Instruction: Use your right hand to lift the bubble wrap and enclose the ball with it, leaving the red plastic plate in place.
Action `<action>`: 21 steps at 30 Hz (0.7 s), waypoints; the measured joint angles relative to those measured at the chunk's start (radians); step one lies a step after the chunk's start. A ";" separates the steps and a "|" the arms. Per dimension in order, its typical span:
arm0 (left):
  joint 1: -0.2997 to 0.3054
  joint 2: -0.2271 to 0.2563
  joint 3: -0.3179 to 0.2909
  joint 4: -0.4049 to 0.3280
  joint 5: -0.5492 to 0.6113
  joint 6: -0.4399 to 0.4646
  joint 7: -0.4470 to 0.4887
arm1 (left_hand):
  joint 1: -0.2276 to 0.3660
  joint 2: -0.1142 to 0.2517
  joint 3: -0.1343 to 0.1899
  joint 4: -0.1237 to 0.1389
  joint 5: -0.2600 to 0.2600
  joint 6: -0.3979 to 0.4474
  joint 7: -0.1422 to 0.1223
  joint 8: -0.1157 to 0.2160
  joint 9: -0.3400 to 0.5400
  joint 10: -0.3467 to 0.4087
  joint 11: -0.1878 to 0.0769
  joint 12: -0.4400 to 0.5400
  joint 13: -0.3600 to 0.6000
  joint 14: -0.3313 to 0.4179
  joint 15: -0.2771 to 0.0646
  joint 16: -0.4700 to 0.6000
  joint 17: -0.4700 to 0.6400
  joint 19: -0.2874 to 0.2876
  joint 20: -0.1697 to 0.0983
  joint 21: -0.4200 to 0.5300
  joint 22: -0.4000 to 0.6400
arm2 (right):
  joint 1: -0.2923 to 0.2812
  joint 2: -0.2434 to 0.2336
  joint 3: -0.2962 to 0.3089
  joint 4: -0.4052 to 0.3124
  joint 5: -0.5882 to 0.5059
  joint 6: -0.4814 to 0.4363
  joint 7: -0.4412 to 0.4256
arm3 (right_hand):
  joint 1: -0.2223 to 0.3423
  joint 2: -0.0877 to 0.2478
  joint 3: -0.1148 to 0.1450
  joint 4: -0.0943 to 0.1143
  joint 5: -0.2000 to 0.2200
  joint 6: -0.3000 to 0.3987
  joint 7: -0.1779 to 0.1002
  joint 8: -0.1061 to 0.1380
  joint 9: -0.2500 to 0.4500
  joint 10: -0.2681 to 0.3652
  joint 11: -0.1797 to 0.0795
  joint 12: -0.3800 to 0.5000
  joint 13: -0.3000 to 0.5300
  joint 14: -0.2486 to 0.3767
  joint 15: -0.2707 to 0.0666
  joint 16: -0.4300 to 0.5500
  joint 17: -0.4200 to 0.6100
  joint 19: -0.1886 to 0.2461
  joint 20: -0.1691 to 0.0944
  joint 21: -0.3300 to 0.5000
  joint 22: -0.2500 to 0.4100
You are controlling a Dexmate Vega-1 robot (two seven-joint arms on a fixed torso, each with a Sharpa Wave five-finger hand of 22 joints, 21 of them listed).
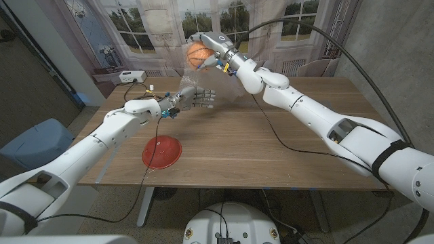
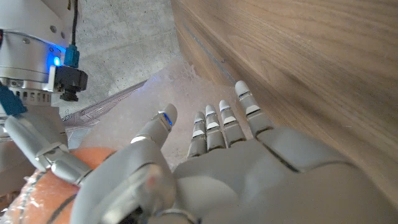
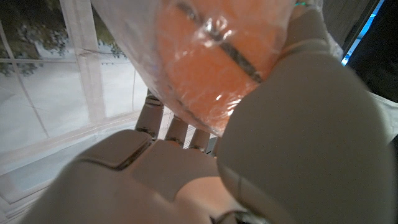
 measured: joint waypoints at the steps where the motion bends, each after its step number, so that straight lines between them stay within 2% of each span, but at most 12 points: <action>1: 0.000 0.000 0.000 0.000 0.000 0.001 0.002 | 0.000 0.000 -0.003 -0.003 0.000 -0.005 -0.002 0.000 -0.002 -0.007 0.000 0.000 0.000 -0.008 0.002 0.000 0.000 -0.004 0.003 -0.002 0.000 | -0.001 -0.002 0.002 -0.004 0.000 0.002 0.004 | 0.000 0.000 0.000 0.000 0.002 0.000 0.000 0.000 0.000 0.000 0.000 0.000 0.000 0.011 0.001 -0.005 0.000 0.000 0.000 0.001 -0.002; 5: 0.006 0.000 0.000 -0.008 0.006 0.005 0.021 | 0.000 0.000 -0.007 -0.006 0.000 -0.012 -0.002 0.000 -0.005 -0.024 0.005 0.000 0.000 -0.031 0.003 0.000 -0.004 -0.032 0.000 -0.015 0.000 | -0.006 -0.026 0.017 -0.039 0.013 0.022 0.074 | -0.001 0.001 0.000 0.000 0.003 -0.011 0.011 -0.006 -0.002 -0.015 0.015 -0.005 0.000 0.011 0.001 -0.009 0.004 0.000 0.000 0.001 -0.010; 6: 0.006 0.000 0.000 -0.008 0.007 0.005 0.023 | 0.000 0.000 -0.012 -0.006 0.000 -0.016 -0.002 0.000 -0.005 -0.028 0.000 0.000 0.000 -0.040 0.003 0.000 -0.005 -0.042 -0.003 -0.020 0.000 | -0.007 -0.028 0.018 -0.043 0.014 0.023 0.079 | -0.001 0.001 0.000 0.000 0.003 -0.002 0.020 -0.006 -0.002 -0.017 0.017 -0.005 0.000 0.011 0.001 -0.009 0.006 0.000 0.000 0.001 -0.011; 11: 0.010 -0.003 -0.001 -0.010 0.014 0.004 0.037 | 0.017 0.004 -0.023 -0.007 0.000 -0.041 -0.013 0.000 -0.005 -0.074 -0.013 0.000 0.000 -0.110 0.000 0.000 -0.005 -0.113 -0.012 -0.051 0.000 | -0.014 -0.058 0.028 -0.077 0.053 0.054 0.210 | -0.004 0.004 0.000 0.000 0.003 -0.002 0.020 -0.009 0.002 -0.022 0.022 -0.006 0.001 0.011 0.001 -0.012 0.017 0.000 0.000 0.008 -0.020; 16: 0.011 -0.010 -0.001 -0.005 0.025 -0.016 0.046 | 0.045 0.018 -0.023 -0.007 0.000 -0.077 -0.034 0.000 -0.005 -0.135 -0.038 0.000 -0.004 -0.182 -0.007 0.000 -0.005 -0.173 -0.018 -0.076 0.000 | -0.025 -0.080 0.039 -0.101 0.097 0.072 0.324 | -0.004 0.004 0.015 -0.002 -0.004 0.000 0.021 0.002 0.009 -0.036 0.036 -0.006 0.003 0.011 0.001 -0.012 0.032 0.000 0.000 0.008 -0.029; 21: 0.011 -0.025 -0.001 0.018 0.040 -0.048 0.047 | 0.071 0.021 -0.016 -0.005 0.008 -0.121 -0.054 0.000 -0.005 -0.194 -0.061 0.000 -0.005 -0.236 -0.015 0.000 -0.005 -0.211 -0.031 -0.095 0.000 | -0.038 -0.095 0.056 -0.122 0.145 0.083 0.424 | -0.004 0.004 0.016 -0.001 -0.010 -0.003 0.023 0.006 0.013 -0.036 0.036 -0.010 0.005 0.011 0.001 -0.005 0.041 0.000 0.000 0.007 -0.036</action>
